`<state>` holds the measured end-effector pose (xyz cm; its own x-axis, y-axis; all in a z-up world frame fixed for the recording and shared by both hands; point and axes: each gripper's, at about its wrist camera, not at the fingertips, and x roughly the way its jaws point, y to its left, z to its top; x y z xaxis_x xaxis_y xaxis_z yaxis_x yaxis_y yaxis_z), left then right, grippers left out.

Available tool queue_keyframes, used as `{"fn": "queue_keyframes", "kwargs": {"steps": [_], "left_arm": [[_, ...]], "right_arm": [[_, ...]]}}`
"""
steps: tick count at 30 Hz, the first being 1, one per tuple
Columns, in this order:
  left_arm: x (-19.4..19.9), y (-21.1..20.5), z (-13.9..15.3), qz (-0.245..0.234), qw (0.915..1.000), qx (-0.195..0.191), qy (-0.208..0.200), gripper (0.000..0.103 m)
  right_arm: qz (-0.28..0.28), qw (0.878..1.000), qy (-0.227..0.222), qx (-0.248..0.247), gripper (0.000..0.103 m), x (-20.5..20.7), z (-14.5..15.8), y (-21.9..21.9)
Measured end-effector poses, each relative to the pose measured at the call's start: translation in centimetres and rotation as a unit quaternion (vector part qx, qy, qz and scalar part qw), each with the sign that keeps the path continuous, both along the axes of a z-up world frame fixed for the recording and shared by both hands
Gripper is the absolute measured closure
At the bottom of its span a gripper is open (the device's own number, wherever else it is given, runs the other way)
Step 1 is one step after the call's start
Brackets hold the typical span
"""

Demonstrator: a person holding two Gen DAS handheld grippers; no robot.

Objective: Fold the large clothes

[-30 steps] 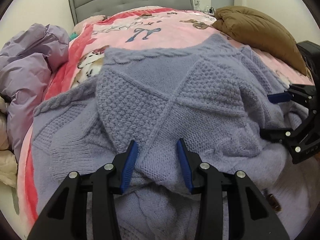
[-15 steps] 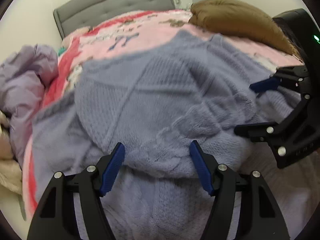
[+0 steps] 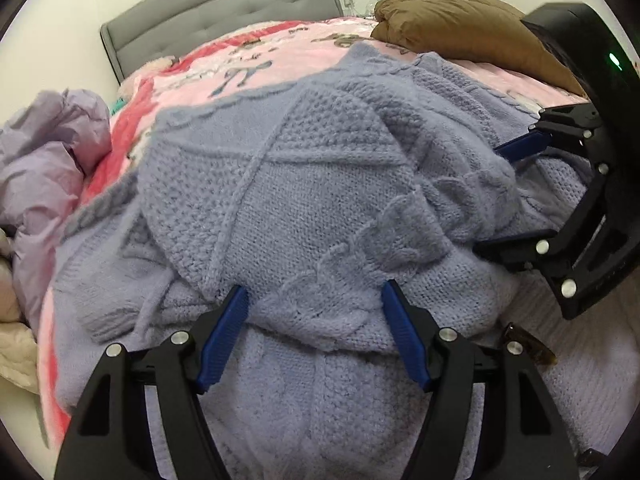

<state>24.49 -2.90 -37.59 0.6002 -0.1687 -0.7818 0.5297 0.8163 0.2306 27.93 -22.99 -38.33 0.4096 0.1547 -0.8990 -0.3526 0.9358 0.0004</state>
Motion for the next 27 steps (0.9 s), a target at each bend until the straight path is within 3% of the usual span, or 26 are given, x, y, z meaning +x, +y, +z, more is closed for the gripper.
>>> {"fn": "queue_keyframes", "kwargs": {"steps": [3,6,10,12,13,14,17,19,23,26,27], "left_arm": [[-1.9,-0.2,1.6,0.002,0.9985,0.040,-0.038,0.031],[-5.5,2.2,3.9,0.008,0.9988,0.019,-0.045,0.023],[-9.1,7.0,5.0,0.052,0.9982,0.013,-0.027,0.020],[-10.1,10.0,4.5,0.089,0.9955,0.029,-0.010,0.018],[-10.2,11.0,4.1,0.103,0.9940,0.037,-0.001,0.018],[-10.0,12.3,3.7,0.120,0.9917,0.045,0.009,0.018],[-8.4,15.5,3.5,0.150,0.9875,0.040,0.025,0.018],[-6.5,16.7,3.5,0.161,0.9858,0.040,0.028,0.018],[-2.7,18.1,2.2,0.192,0.9797,0.015,0.055,0.019],[-0.7,18.2,0.9,0.207,0.9755,0.004,0.073,0.036],[-0.3,17.9,0.7,0.209,0.9754,0.003,0.071,0.041]], "right_arm": [[-0.045,0.999,-0.005,0.010,0.008,-0.9,2.1,-0.8],[-0.090,0.996,-0.022,0.016,0.008,-3.7,4.1,-2.2],[-0.137,0.987,-0.049,-0.062,0.009,-9.1,5.3,-3.7],[-0.152,0.982,-0.053,-0.099,0.018,-11.5,5.5,-4.7],[-0.159,0.979,-0.058,-0.117,0.032,-12.1,5.6,-5.1],[-0.167,0.976,-0.058,-0.125,0.035,-12.5,5.6,-5.8],[-0.200,0.972,-0.032,-0.119,0.035,-11.2,5.1,-8.5],[-0.198,0.969,-0.045,-0.139,0.036,-9.4,4.6,-9.4],[-0.167,0.970,-0.055,-0.166,0.050,-6.0,2.9,-9.2],[-0.138,0.965,-0.050,-0.215,0.064,-3.8,1.3,-8.2],[-0.124,0.961,-0.057,-0.240,0.064,-3.3,0.9,-7.6]]}}
